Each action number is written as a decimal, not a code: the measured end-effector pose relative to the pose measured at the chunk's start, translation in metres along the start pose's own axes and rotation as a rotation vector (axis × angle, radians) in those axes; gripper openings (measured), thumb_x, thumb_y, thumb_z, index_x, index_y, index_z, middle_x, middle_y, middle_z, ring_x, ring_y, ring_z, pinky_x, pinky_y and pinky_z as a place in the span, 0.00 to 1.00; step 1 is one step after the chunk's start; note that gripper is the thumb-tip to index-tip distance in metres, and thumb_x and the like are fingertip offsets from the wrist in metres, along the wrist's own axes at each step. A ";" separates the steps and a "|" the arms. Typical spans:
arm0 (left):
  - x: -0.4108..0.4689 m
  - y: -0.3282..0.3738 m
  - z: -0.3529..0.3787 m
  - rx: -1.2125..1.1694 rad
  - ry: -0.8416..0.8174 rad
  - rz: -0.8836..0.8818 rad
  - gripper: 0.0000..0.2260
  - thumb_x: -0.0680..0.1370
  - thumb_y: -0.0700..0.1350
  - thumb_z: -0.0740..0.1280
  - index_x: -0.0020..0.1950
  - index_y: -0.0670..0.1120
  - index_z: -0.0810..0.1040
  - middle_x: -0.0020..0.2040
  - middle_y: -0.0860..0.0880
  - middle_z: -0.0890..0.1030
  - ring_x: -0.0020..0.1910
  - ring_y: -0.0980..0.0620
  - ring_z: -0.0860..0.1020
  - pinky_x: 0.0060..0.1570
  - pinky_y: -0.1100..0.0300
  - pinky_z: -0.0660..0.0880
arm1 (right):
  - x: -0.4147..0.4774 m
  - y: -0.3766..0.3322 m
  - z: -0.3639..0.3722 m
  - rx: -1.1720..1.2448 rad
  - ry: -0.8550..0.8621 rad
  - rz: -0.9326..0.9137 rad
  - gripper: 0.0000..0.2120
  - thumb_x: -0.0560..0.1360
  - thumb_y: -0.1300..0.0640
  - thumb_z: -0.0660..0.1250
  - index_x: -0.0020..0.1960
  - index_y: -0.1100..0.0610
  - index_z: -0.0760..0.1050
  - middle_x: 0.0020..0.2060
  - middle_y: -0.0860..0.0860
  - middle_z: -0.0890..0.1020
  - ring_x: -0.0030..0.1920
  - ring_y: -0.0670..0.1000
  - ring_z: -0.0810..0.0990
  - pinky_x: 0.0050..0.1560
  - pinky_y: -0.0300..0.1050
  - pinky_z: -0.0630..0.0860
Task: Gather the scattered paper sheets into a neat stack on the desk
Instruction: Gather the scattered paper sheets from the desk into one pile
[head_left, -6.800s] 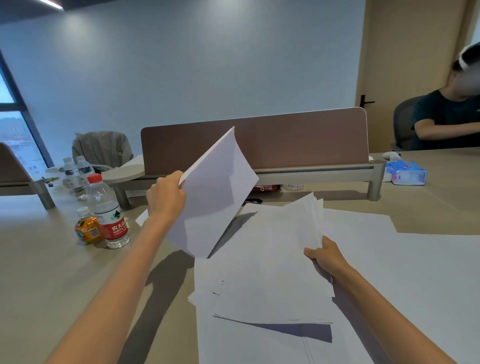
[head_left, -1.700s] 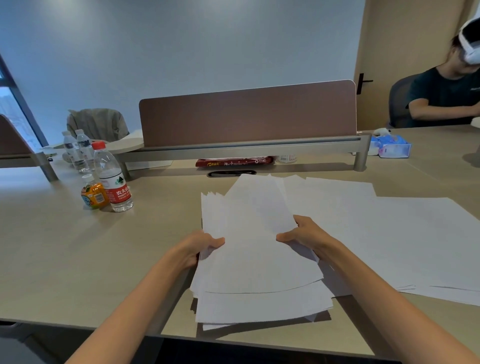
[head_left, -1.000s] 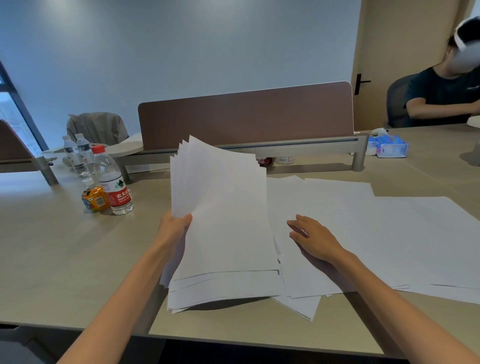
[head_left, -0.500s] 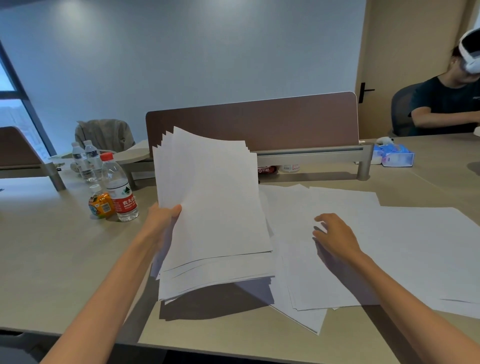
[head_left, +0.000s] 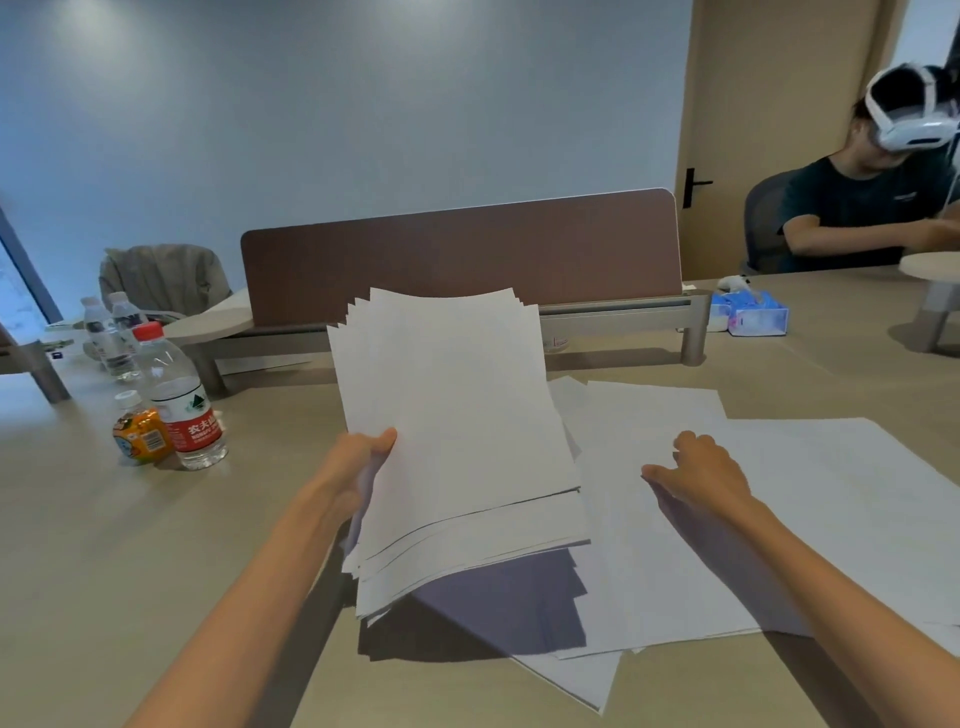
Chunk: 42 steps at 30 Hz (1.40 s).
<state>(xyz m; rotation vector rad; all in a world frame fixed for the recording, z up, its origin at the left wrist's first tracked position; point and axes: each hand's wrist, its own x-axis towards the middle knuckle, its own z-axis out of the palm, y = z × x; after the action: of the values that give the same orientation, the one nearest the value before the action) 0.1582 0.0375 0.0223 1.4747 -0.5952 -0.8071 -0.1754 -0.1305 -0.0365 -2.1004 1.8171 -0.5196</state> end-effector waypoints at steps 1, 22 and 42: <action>0.001 -0.005 0.004 0.015 0.001 -0.012 0.14 0.79 0.36 0.65 0.63 0.31 0.74 0.61 0.42 0.78 0.60 0.45 0.77 0.66 0.54 0.69 | 0.000 0.001 -0.001 0.073 0.038 -0.035 0.26 0.74 0.47 0.69 0.65 0.61 0.69 0.63 0.58 0.73 0.62 0.58 0.74 0.58 0.51 0.72; -0.005 -0.031 -0.027 0.164 0.080 0.076 0.11 0.79 0.32 0.63 0.61 0.35 0.74 0.43 0.49 0.79 0.43 0.50 0.77 0.45 0.61 0.72 | -0.020 -0.092 0.025 0.886 -0.338 0.077 0.10 0.76 0.62 0.68 0.53 0.69 0.76 0.48 0.64 0.82 0.41 0.58 0.82 0.41 0.46 0.81; 0.004 -0.030 -0.040 0.136 0.008 0.006 0.11 0.79 0.34 0.64 0.61 0.38 0.76 0.55 0.43 0.80 0.55 0.45 0.78 0.56 0.55 0.71 | -0.004 -0.106 0.017 0.768 0.045 -0.082 0.16 0.73 0.63 0.65 0.28 0.58 0.65 0.24 0.53 0.69 0.28 0.52 0.67 0.34 0.43 0.63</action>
<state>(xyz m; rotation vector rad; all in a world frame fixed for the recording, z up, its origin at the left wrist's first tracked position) 0.1892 0.0617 -0.0096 1.5979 -0.6594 -0.7681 -0.0755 -0.1114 -0.0028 -1.6247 1.2507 -1.0843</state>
